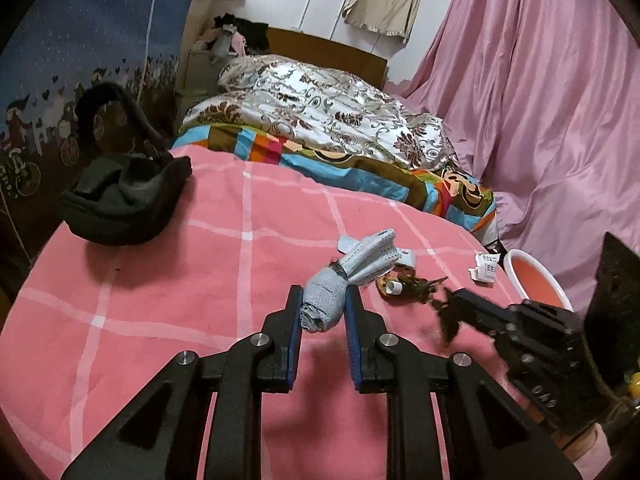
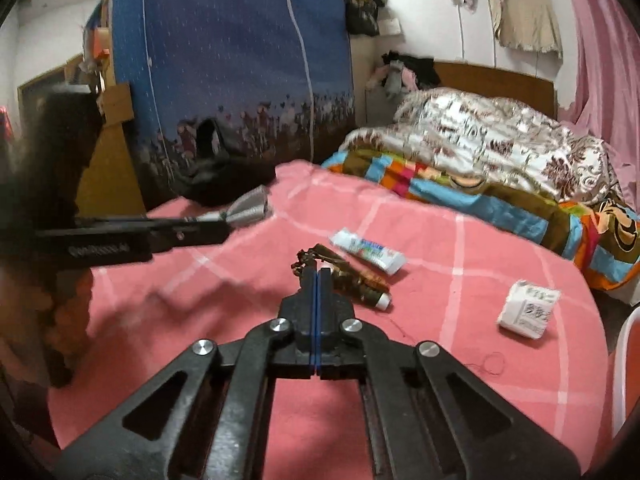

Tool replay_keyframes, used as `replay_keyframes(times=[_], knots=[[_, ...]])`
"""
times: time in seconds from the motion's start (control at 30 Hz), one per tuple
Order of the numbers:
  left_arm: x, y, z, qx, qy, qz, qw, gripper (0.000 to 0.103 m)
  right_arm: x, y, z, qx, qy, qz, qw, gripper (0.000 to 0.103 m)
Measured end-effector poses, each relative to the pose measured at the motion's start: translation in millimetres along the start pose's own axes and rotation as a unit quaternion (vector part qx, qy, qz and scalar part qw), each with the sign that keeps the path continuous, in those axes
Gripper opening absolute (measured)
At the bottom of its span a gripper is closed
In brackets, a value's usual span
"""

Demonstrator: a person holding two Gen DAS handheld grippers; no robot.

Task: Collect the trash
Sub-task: 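Grasp the grey cloth item with left tool while right tool grasps brown scrap, then carry the grey cloth and brown scrap over the orange bucket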

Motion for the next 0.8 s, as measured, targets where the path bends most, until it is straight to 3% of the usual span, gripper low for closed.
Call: replay_keyframes(times=[0.2, 0.33, 0.5, 0.63, 0.8], knots=[[16.6, -15.2, 7.8, 0.045, 0.012, 0.001, 0.9989, 0.017, 4.8, -41.1, 19.9, 0.094, 0.017, 0.031, 0.995, 0.007], [35.7, -30.2, 18.6, 0.087, 0.028, -0.004, 0.9958, 0.017, 4.5, -66.7, 31.7, 0.147, 0.013, 0.025, 0.989, 0.007], [71.3, -47.7, 34.6, 0.139, 0.067, -0.007, 0.9881, 0.017, 10.2, -100.1, 42.0, 0.208, 0.008, -0.004, 0.978, 0.007], [104.5, -60.8, 50.5, 0.190, 0.093, -0.006, 0.9773, 0.017, 24.9, -133.9, 47.7, 0.254, 0.011, -0.038, 0.966, 0.007], [145.9, -67.8, 64.7, 0.226, 0.127, -0.018, 0.9655, 0.017, 50.1, -175.8, 49.4, 0.296, 0.023, -0.087, 0.951, 0.007]])
Point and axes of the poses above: each gripper's, at about its wrist camera, not at the fingertips, and y roughly the way its jaws point, x to its right, z to its top, the point moved 5 cm from there along y, roughly the way its jaws point, and after that the axes turned 9 degrees about y, right-handed, at the moved point
